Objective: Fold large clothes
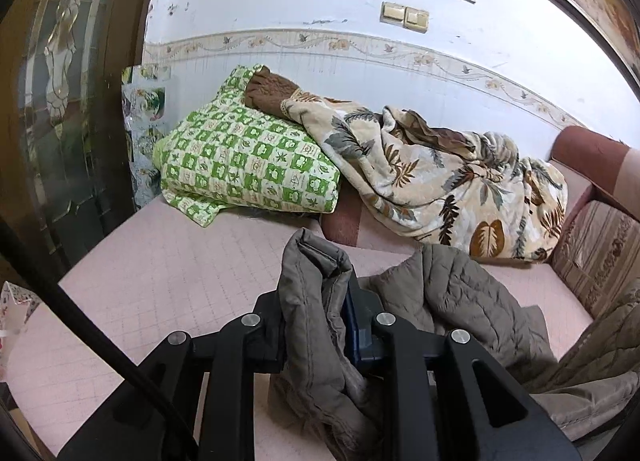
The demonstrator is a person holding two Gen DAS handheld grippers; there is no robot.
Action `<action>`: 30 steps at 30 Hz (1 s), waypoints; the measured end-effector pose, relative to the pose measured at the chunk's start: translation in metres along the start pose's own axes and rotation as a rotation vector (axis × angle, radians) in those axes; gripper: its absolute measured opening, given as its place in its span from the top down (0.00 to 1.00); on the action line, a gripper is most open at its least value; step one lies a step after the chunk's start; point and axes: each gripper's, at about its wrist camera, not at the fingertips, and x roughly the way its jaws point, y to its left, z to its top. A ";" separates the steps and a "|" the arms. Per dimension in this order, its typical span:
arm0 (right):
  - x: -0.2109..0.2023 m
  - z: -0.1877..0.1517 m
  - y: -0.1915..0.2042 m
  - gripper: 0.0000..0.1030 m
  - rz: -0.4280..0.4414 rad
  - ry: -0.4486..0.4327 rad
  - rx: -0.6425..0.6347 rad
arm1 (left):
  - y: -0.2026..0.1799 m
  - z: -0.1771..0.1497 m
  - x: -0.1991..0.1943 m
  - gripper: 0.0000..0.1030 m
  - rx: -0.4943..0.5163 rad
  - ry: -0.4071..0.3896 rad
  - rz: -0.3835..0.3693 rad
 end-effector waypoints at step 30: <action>0.173 0.039 -0.067 0.85 -0.136 0.163 0.104 | -0.020 0.031 0.184 0.74 0.024 0.163 0.120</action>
